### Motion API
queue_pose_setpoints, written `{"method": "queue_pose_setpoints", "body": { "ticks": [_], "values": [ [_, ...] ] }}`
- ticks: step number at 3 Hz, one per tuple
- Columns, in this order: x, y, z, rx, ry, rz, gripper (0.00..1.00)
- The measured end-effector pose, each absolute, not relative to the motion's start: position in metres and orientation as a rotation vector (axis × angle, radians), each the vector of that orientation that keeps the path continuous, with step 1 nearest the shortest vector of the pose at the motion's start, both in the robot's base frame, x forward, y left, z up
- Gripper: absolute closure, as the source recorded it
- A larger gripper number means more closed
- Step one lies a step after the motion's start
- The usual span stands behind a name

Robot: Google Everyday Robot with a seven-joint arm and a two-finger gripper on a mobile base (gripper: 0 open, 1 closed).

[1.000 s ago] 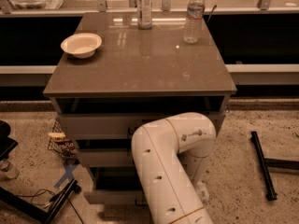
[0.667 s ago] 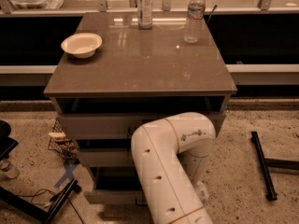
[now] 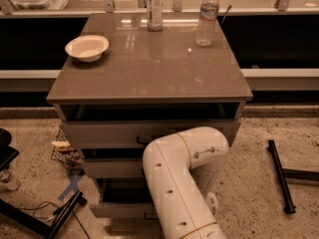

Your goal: Open bottom drawer

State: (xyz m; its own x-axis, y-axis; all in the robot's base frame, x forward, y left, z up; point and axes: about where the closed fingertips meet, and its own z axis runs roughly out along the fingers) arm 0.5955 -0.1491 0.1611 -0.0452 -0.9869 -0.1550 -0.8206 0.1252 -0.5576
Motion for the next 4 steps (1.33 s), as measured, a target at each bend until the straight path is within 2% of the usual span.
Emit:
{"method": "queue_pose_setpoints", "body": {
  "ticks": [2,4],
  "values": [
    [0.588,-0.148,0.154,-1.758,1.954,-0.389,1.0],
    [0.535,-0.179,0.164,-1.863,2.048,-0.337,1.0]
  ]
}}
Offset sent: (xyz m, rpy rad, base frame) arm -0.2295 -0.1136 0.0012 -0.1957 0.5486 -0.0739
